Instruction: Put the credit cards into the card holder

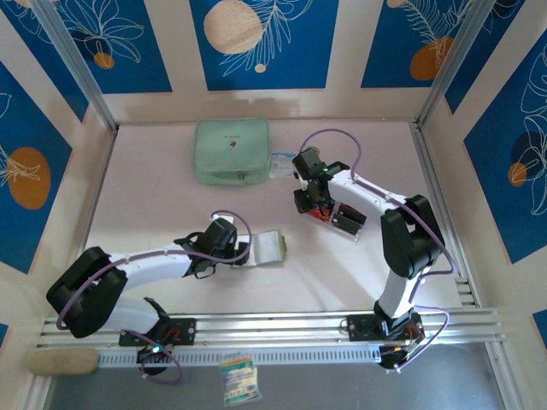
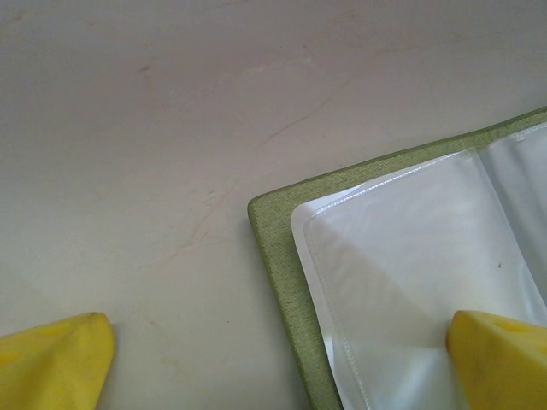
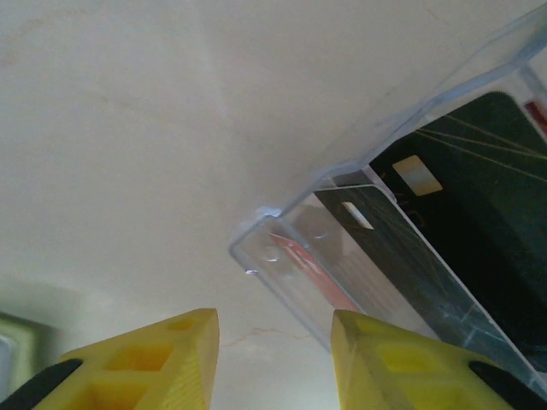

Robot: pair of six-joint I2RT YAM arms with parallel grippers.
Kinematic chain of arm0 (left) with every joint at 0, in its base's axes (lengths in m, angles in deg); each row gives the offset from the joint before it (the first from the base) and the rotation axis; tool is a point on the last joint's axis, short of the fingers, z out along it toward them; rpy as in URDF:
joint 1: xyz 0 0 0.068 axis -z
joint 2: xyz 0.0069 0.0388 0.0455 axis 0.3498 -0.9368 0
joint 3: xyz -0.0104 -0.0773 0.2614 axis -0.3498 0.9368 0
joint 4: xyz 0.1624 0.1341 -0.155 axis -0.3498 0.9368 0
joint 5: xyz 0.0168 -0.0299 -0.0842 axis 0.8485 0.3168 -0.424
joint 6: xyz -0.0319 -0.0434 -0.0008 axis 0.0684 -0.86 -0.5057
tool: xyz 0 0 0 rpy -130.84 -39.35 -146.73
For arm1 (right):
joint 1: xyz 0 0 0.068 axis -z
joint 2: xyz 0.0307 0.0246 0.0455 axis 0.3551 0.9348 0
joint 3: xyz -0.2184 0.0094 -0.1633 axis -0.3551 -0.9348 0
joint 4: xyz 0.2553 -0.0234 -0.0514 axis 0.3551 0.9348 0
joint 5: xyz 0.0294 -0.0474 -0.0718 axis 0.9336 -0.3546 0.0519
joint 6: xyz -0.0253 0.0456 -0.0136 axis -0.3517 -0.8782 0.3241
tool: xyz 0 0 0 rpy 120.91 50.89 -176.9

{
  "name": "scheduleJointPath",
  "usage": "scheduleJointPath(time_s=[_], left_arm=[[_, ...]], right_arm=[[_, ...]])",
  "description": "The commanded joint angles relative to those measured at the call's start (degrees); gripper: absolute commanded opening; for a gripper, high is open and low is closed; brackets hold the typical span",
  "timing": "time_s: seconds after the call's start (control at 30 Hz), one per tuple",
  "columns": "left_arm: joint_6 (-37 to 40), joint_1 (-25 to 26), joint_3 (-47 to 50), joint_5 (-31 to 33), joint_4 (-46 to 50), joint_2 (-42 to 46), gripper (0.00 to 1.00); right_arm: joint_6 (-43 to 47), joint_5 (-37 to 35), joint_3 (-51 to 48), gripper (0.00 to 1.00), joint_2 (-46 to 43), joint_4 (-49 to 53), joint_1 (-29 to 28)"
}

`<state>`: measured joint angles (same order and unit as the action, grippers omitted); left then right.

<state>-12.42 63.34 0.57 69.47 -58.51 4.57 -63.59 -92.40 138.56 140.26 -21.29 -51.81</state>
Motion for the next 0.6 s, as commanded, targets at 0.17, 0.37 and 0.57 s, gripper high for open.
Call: scheduleJointPath(time_s=[0.17,0.37,0.57], left_arm=[[1.5,-0.5,-1.9,-0.8,0.6,-0.2,1.0],[1.5,-0.4,-2.2,-0.8,0.7,-0.1,1.0],[1.7,-0.4,-2.5,-1.0,0.6,-0.6,1.0]], right_arm=[[4.4,-9.7,1.6,0.4,2.8,1.9,-0.7],[5.5,-11.0,1.2,0.35,4.9,1.8,-1.2],[6.8,-10.8,1.1,0.19,4.4,2.2,-2.5]])
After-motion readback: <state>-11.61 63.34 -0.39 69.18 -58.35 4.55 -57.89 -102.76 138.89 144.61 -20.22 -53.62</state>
